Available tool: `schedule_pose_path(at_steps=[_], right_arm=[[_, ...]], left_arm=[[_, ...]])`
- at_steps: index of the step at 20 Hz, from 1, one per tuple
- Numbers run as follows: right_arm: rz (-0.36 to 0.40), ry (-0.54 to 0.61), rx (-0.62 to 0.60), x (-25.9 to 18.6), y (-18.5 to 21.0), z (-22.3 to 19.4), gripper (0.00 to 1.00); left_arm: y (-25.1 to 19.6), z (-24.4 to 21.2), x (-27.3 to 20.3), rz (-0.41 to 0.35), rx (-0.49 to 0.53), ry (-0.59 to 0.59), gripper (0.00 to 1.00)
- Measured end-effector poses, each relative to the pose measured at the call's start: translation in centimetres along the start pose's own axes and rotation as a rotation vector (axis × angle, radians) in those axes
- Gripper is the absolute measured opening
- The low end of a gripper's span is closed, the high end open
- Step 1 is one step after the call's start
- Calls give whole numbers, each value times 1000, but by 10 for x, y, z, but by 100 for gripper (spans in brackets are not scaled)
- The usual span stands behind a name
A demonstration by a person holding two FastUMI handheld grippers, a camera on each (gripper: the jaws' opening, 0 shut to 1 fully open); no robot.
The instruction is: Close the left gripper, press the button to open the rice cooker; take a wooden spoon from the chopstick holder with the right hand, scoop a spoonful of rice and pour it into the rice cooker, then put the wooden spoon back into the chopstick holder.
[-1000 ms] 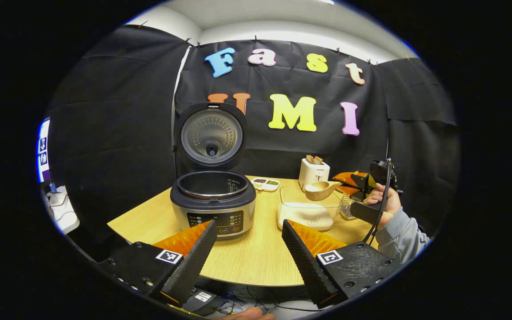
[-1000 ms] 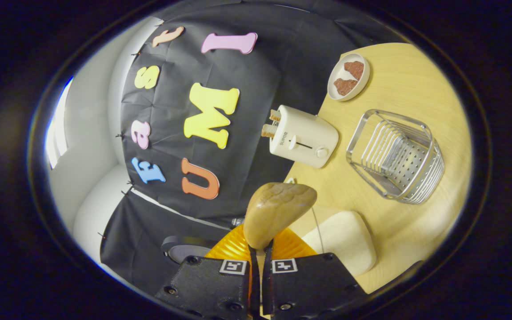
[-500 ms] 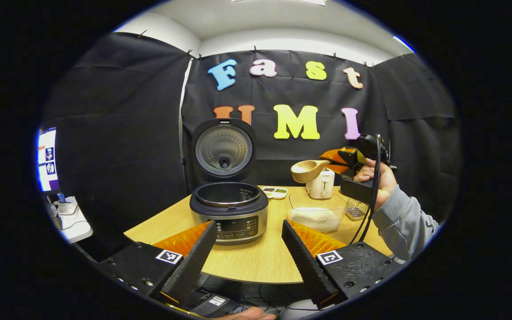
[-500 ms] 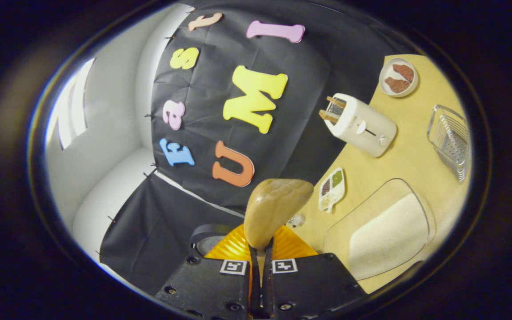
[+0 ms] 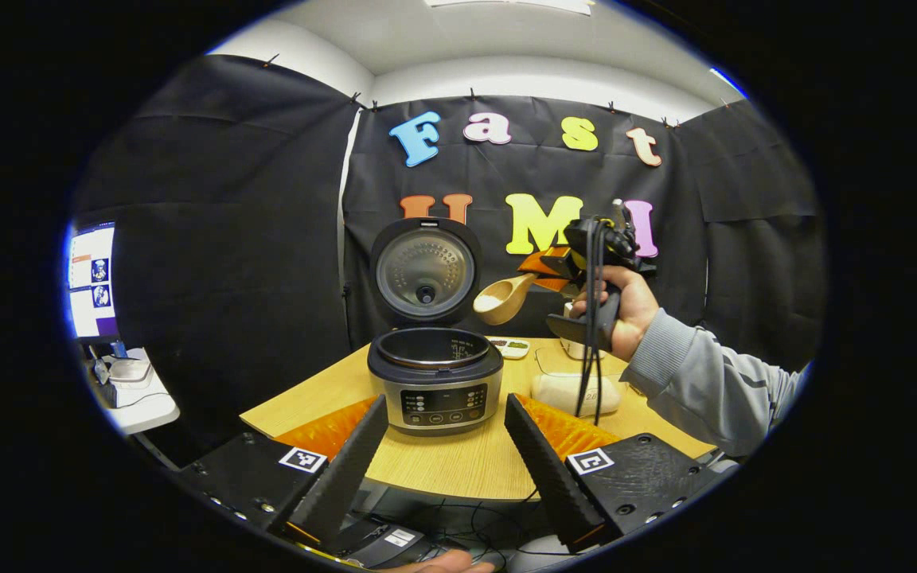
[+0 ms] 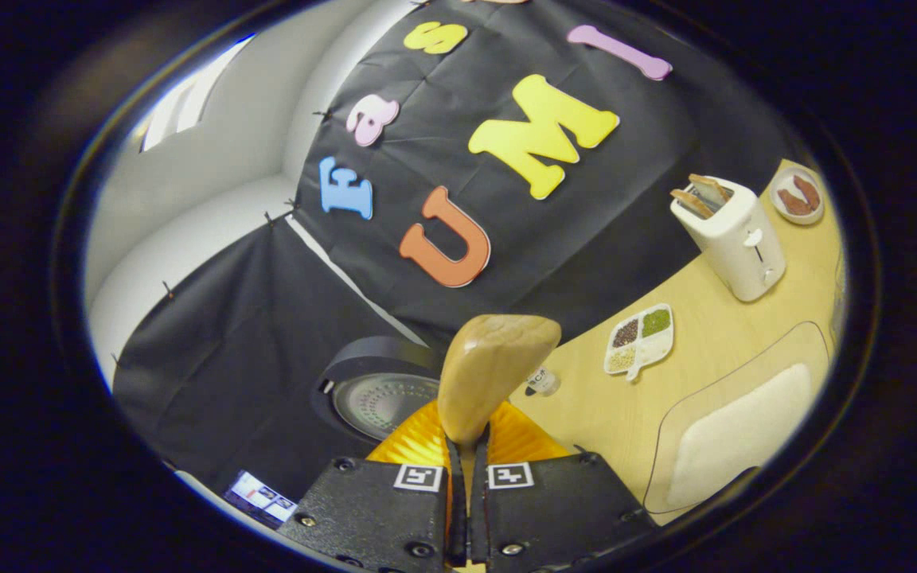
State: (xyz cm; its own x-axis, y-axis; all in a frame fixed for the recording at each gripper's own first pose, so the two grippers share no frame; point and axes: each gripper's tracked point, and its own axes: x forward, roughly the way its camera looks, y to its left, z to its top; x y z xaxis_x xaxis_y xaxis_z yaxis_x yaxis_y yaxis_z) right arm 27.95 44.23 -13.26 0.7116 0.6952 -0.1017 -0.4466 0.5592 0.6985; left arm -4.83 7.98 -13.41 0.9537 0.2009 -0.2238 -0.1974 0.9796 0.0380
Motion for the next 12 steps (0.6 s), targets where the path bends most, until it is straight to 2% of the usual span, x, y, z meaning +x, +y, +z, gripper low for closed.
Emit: schedule_pose_path(at_steps=[5,12], right_arm=[[-31,49,-224,25,10,-34,7],[-2,89,-450,38,34,-56,7]], left_arm=[[11,4,-7,18,-7,-14,95],[22,0,-11,32,-15,-5,95]])
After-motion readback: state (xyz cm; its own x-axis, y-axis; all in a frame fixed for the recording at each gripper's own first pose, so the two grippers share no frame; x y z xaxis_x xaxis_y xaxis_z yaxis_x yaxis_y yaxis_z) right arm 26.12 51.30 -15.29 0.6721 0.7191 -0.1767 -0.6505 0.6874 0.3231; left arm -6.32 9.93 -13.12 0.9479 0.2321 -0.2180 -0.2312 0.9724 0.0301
